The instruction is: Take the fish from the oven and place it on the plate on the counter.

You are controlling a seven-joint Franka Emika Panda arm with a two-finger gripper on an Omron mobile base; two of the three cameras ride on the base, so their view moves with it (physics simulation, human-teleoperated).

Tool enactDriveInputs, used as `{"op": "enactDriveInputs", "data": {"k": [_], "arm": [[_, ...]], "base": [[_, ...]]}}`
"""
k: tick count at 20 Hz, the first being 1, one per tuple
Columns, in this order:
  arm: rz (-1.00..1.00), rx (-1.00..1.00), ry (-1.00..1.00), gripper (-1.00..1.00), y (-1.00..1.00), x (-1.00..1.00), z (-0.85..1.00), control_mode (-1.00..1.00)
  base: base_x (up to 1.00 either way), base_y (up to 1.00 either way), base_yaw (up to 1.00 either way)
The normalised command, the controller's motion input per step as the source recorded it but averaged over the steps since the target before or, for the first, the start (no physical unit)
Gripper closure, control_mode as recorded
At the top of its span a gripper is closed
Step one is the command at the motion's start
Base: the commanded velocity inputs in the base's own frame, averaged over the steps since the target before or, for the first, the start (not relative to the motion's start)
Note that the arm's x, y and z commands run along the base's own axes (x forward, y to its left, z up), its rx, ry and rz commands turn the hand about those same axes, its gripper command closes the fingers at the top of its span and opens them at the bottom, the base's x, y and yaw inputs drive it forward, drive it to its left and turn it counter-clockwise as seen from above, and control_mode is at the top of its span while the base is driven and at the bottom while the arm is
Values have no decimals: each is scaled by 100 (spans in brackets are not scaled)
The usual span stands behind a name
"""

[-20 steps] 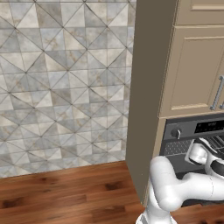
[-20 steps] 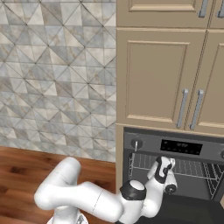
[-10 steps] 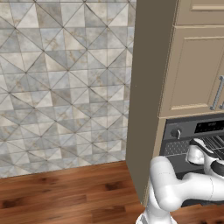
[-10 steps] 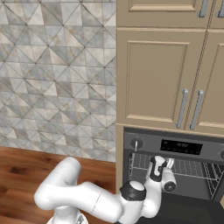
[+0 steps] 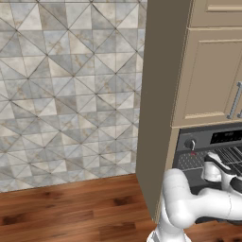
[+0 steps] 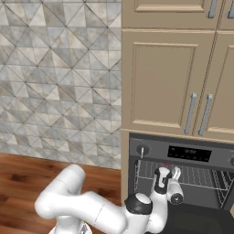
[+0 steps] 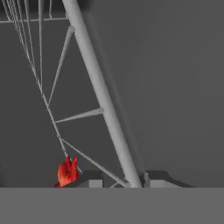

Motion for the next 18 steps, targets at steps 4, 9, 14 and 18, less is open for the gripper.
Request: {"op": "enactDriveInputs", "data": {"k": [4,9,14,18], "arm": [[0,2,0,100,-10,-61,-36,-100],[0,3,0,100,-14,-80,-27,-100],[0,2,0,100,-14,-96,-27,-100],[0,2,4,100,-13,-93,-28,-100]], "base": [[0,0,0],[0,0,0],[0,0,0],[0,0,0]]}}
